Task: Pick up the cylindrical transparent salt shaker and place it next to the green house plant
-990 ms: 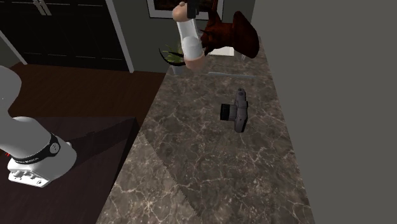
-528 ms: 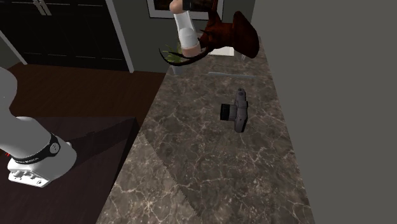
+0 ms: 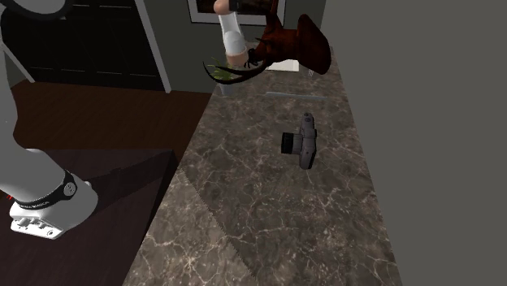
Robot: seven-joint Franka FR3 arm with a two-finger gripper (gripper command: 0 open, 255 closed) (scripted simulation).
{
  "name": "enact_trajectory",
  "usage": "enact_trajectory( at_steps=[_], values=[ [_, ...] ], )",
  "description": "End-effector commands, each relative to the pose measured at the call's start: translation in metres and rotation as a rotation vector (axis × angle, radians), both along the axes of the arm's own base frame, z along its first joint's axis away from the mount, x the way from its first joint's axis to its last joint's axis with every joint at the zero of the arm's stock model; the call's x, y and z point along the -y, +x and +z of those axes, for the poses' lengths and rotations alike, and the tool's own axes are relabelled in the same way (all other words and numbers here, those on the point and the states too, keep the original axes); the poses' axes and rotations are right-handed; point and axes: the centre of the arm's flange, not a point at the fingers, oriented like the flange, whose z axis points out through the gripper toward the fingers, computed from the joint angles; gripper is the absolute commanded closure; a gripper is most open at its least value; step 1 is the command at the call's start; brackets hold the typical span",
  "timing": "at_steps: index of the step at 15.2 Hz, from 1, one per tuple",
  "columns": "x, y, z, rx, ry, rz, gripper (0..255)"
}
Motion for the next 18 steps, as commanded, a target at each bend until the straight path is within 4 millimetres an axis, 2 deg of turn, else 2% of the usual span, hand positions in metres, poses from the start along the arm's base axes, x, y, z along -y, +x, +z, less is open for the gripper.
enact_trajectory(
  at_steps=[1,18],
  values=[
    [-0.002,0.0,-0.011,0.001,0.001,-0.001,255],
    [-0.002,0.0,-0.1,0.001,0.001,-0.001,255]
  ],
)
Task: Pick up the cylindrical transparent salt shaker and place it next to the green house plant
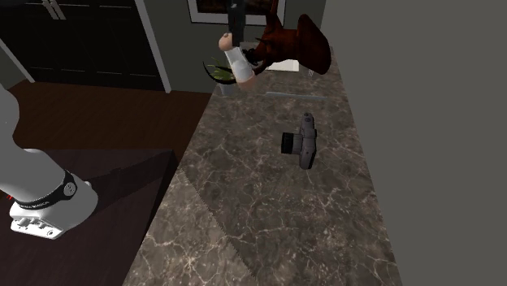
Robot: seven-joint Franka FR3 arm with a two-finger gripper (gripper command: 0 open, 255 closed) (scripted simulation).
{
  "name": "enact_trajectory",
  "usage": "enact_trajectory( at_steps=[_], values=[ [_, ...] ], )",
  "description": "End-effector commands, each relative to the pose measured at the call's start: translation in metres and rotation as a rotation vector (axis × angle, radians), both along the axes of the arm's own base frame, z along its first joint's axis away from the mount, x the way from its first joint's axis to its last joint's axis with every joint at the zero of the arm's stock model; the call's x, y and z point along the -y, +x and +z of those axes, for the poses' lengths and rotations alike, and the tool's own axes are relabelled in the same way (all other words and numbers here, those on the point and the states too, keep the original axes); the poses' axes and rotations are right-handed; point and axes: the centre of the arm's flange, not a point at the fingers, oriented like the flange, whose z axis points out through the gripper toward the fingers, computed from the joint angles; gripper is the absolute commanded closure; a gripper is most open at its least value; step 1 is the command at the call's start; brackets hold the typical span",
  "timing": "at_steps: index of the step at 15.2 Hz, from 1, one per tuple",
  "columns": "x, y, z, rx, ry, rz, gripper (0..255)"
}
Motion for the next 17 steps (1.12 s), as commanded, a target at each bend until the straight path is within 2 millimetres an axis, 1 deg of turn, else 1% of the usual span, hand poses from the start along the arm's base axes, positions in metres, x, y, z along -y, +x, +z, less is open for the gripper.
enact_trajectory(
  at_steps=[1,17],
  values=[
    [-0.001,-0.001,-0.011,0.0,0.001,0.0,255],
    [-0.001,-0.001,-0.096,0.0,0.001,0.0,255]
  ],
)
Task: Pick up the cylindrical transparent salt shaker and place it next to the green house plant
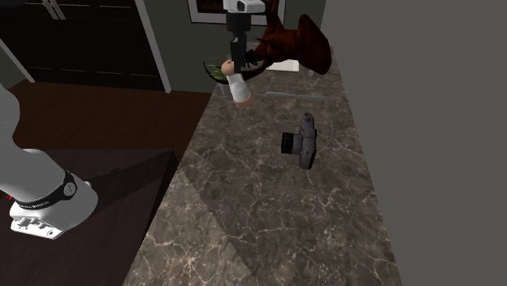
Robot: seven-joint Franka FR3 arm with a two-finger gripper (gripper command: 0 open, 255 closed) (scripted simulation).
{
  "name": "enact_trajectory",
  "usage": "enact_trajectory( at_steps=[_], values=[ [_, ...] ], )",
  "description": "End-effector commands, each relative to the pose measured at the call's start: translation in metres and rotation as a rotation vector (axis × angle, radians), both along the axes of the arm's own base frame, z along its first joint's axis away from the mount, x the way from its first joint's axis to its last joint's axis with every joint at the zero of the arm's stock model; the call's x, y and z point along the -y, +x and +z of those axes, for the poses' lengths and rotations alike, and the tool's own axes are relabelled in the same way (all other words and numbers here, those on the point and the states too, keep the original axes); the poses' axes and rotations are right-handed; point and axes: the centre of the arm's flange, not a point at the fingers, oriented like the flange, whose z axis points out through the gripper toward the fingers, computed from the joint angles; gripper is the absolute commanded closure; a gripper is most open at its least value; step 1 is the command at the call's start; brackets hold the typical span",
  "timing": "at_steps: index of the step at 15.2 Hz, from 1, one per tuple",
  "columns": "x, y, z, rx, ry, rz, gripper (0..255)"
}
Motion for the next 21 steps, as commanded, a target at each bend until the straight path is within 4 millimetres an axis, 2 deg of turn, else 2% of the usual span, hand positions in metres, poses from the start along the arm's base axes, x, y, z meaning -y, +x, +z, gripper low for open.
enact_trajectory(
  at_steps=[1,4,12,13,15,18,21],
  values=[
    [0.0,-0.001,-0.015,-0.005,-0.003,0.0,255],
    [0.0,-0.001,-0.029,-0.005,-0.003,0.0,255],
    [0.0,-0.001,-0.029,-0.005,-0.003,0.0,255],
    [-0.002,-0.004,-0.03,-0.005,-0.002,0.0,0],
    [0.003,-0.003,-0.032,-0.006,-0.002,0.0,0],
    [0.0,-0.001,-0.029,-0.005,-0.003,0.0,0],
    [-0.007,0.0,0.01,-0.005,-0.003,0.0,0]
  ],
)
